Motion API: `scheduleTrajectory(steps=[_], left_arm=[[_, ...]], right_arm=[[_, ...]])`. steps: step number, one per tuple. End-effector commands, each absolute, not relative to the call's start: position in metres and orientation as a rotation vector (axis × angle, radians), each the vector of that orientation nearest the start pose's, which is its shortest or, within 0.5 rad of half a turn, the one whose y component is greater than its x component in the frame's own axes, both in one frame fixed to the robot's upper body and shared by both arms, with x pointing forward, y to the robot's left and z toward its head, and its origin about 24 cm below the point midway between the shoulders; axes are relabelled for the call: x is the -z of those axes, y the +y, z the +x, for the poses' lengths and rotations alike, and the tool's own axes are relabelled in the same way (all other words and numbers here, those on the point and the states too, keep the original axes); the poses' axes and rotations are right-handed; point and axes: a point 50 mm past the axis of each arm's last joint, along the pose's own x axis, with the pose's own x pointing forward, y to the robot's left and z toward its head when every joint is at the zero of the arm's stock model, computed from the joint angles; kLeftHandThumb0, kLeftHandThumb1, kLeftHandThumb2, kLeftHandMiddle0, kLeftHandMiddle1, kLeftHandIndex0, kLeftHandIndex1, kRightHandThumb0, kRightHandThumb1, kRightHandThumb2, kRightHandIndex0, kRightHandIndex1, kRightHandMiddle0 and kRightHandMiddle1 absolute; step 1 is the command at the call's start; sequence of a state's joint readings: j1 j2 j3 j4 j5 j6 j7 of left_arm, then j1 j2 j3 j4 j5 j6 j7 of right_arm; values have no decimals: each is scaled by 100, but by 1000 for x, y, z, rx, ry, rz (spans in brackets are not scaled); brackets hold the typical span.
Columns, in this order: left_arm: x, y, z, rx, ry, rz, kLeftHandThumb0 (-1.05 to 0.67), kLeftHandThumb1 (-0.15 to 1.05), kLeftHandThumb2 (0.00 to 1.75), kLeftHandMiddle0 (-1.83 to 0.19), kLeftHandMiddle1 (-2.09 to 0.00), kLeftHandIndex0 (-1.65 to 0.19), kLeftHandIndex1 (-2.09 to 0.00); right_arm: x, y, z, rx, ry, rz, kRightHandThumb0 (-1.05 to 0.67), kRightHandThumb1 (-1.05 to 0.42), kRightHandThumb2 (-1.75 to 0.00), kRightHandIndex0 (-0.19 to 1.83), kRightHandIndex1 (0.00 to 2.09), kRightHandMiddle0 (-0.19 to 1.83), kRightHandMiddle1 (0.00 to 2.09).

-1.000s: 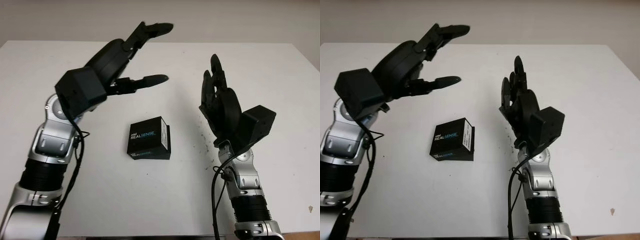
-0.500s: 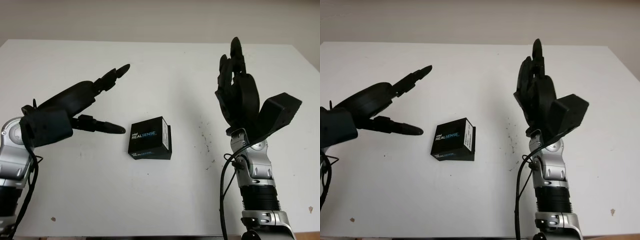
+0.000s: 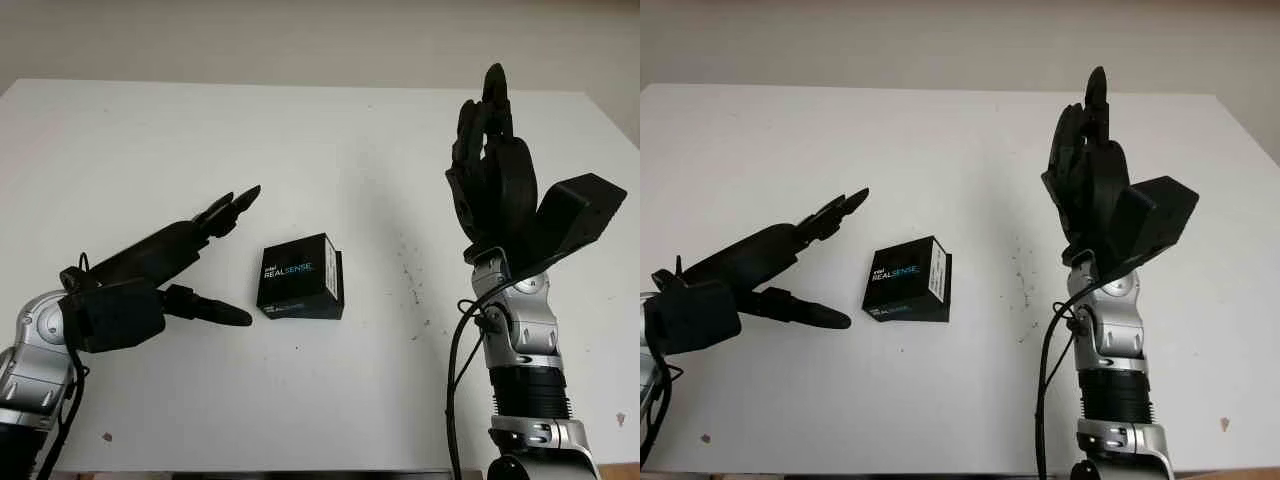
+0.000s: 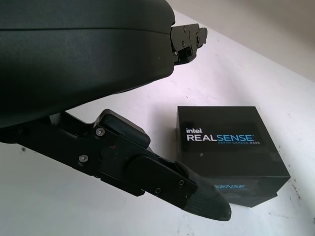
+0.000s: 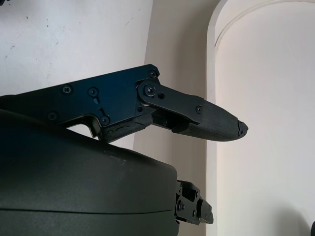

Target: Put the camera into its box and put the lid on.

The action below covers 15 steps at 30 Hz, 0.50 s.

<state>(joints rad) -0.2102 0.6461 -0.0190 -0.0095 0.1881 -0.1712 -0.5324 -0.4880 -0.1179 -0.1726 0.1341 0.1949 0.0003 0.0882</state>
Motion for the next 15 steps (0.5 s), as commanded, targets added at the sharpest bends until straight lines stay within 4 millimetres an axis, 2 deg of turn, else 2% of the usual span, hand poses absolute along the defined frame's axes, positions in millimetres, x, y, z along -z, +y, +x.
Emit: scheduleTrajectory(steps=[1, 8, 15], left_arm=[[-120, 212, 279, 557, -144, 902, -86, 88, 5, 19, 0, 19, 0], [-110, 202, 286, 529, -179, 841, -82, 85, 4, 19, 0, 19, 0], [-107, 193, 292, 535, -192, 828, -85, 86, 5, 18, -2, 19, 0]], right_arm=[[-164, -174, 332, -56, -396, 101, -71, -105, -71, -19, 3, -18, 1], [-162, -172, 332, -56, -391, 114, -70, -105, -70, -18, 3, -17, 1], [-160, -172, 331, -53, -389, 104, -70, -105, -70, -18, 4, -17, 1]])
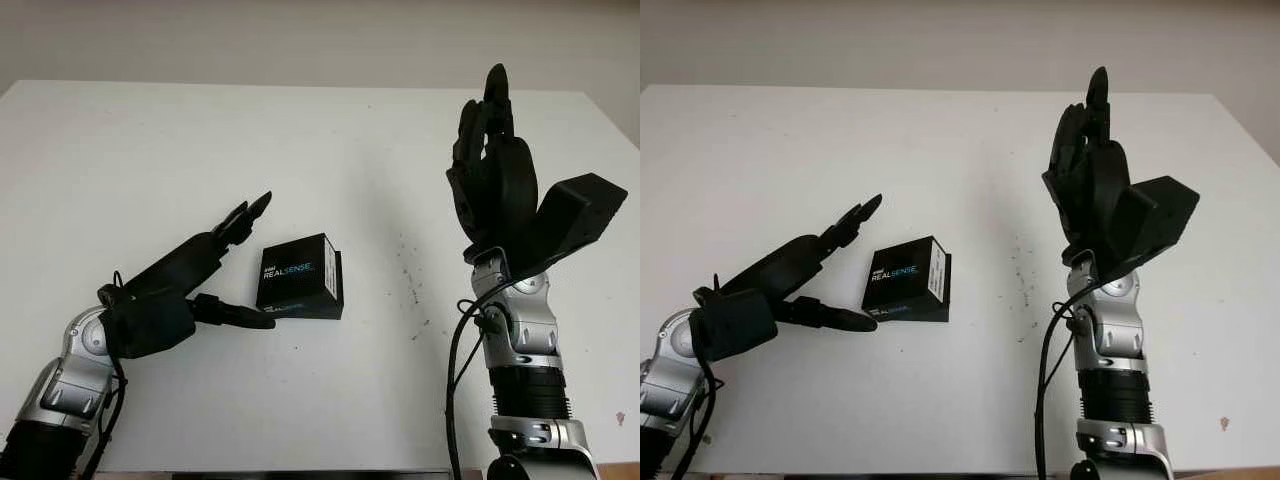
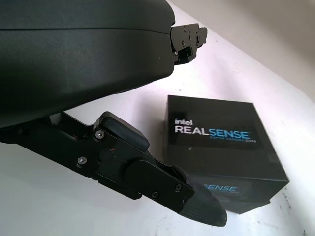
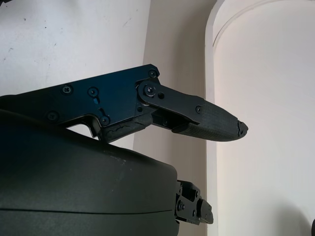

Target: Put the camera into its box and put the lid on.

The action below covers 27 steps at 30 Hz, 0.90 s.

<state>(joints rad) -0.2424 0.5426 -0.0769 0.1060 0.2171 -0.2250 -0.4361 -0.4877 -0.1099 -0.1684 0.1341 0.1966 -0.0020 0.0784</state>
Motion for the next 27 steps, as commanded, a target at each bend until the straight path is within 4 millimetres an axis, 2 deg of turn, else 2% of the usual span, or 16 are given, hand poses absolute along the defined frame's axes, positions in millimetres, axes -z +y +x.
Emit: scheduleTrajectory(steps=[1, 20, 27], left_arm=[[-106, 192, 292, 539, -186, 824, -84, 85, 5, 17, -3, 19, 0], [-97, 179, 291, 579, -165, 908, -73, 79, 5, 8, -7, 17, -5], [-96, 175, 291, 556, -195, 868, -67, 79, 5, -1, -9, 7, -9]], right_arm=[[-159, -172, 331, -56, -388, 102, -70, -105, -71, -18, 4, -17, 1], [-159, -171, 330, -67, -376, 87, -69, -105, -74, -19, 2, -19, 0], [-157, -171, 330, -65, -366, 84, -69, -105, -74, -19, 2, -19, 0]])
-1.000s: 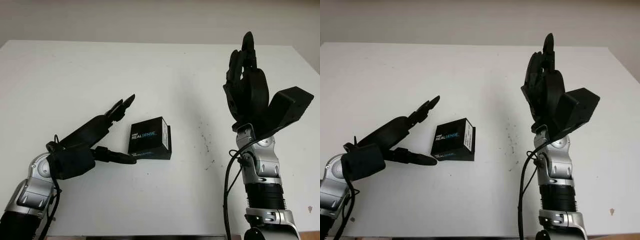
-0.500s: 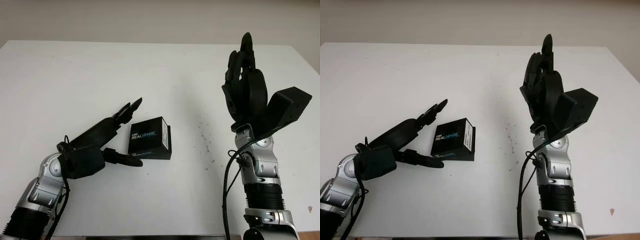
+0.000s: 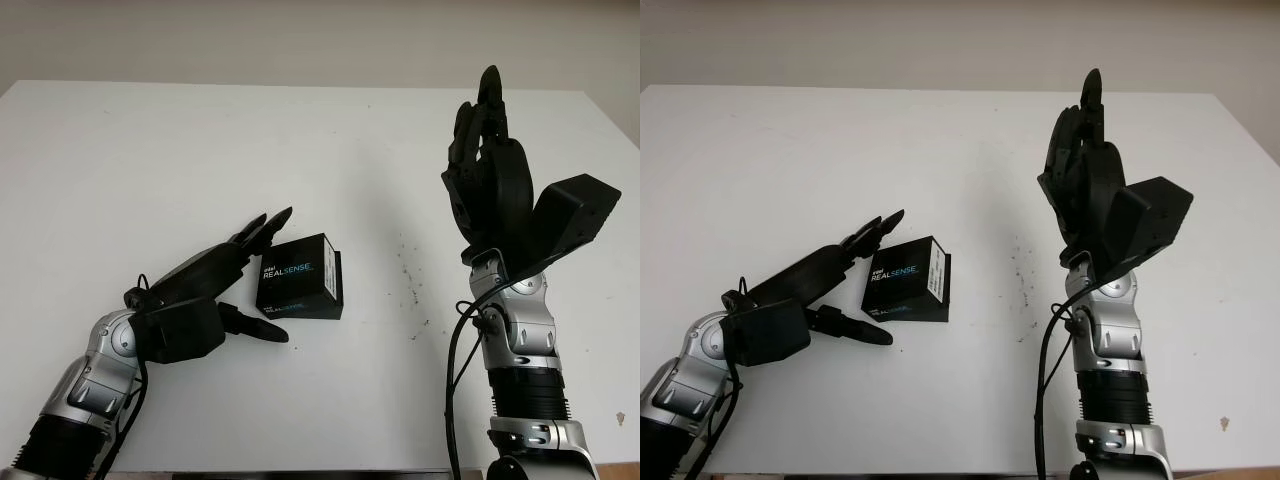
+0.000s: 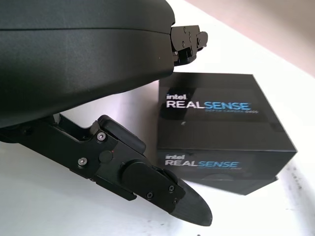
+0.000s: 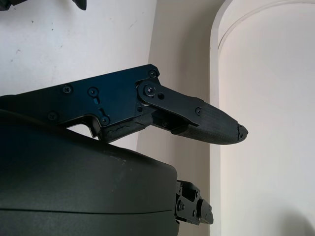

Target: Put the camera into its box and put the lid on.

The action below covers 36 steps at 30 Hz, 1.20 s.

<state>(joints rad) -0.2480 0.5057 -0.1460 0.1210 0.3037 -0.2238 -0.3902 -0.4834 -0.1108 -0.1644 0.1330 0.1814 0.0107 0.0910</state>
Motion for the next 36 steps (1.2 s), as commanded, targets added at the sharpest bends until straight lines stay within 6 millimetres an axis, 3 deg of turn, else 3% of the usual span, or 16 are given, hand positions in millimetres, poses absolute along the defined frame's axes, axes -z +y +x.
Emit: scheduleTrajectory(steps=[1, 11, 14, 21, 24, 28, 36], left_arm=[[-96, 174, 291, 554, -200, 858, -66, 79, 5, -5, -11, 4, -11], [-94, 170, 294, 530, -205, 812, -61, 79, 5, -19, -20, -9, -19], [-94, 170, 295, 528, -204, 809, -58, 78, 5, 0, -65, 1, -46], [-93, 170, 295, 509, -214, 772, -51, 78, 6, 4, -116, 11, -95], [-92, 171, 295, 498, -221, 742, -44, 84, 7, -2, -127, 9, -103], [-91, 171, 295, 489, -237, 723, -31, 102, 10, -14, -148, 3, -115], [-89, 171, 291, 470, -246, 711, -28, 105, 24, -23, -166, -1, -125]], right_arm=[[-157, -171, 329, -70, -367, 78, -69, -105, -74, -19, 2, -19, 0], [-158, -171, 329, -70, -370, 63, -69, -105, -73, -18, 2, -18, 1], [-158, -171, 329, -71, -373, 63, -69, -105, -73, -18, 2, -18, 1], [-158, -171, 330, -74, -373, 56, -70, -105, -73, -19, 3, -19, 1], [-158, -172, 330, -74, -372, 58, -70, -105, -72, -19, 3, -19, 1], [-158, -172, 330, -73, -372, 56, -69, -105, -71, -19, 3, -18, 1], [-157, -172, 328, -63, -367, 60, -69, -105, -71, -18, 3, -18, 2]])
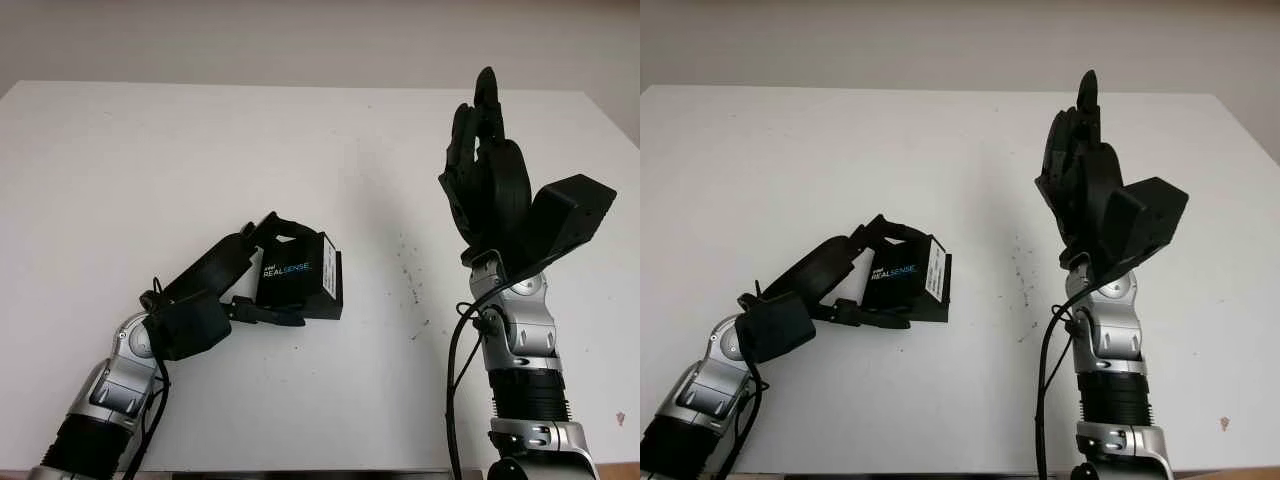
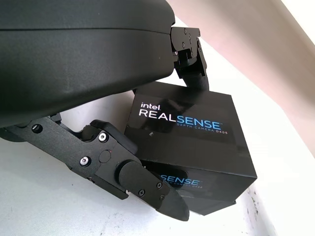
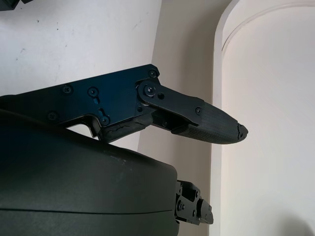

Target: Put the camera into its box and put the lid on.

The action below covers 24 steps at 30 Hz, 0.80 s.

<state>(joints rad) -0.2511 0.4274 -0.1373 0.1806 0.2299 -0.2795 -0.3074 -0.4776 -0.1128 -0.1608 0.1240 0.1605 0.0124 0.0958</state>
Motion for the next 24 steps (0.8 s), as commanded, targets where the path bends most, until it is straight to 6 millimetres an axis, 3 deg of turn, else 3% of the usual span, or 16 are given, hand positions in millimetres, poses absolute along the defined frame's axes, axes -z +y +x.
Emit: scheduleTrajectory(steps=[1, 5, 11, 19, 24], left_arm=[[-89, 171, 290, 464, -249, 713, -27, 105, 24, -24, -167, -2, -126], [-90, 168, 288, 412, -286, 714, -26, 105, 24, -19, -184, -4, -138], [-100, 166, 287, 340, -322, 730, -24, 105, 22, -15, -192, 2, -150], [-138, 168, 282, 296, -321, 772, -21, 105, 21, -20, -196, 1, -144], [-158, 168, 279, 298, -308, 781, -20, 105, 17, -34, -191, -9, -133]], right_arm=[[-157, -171, 328, -62, -366, 61, -69, -105, -70, -18, 3, -17, 2], [-156, -171, 327, -63, -362, 56, -69, -105, -70, -18, 4, -18, 2], [-154, -169, 327, -74, -368, 59, -69, -105, -71, -18, 4, -18, 2], [-150, -168, 328, -86, -362, 61, -67, -105, -72, -19, 2, -19, 1], [-149, -167, 327, -74, -360, 71, -67, -105, -71, -18, 3, -17, 2]])
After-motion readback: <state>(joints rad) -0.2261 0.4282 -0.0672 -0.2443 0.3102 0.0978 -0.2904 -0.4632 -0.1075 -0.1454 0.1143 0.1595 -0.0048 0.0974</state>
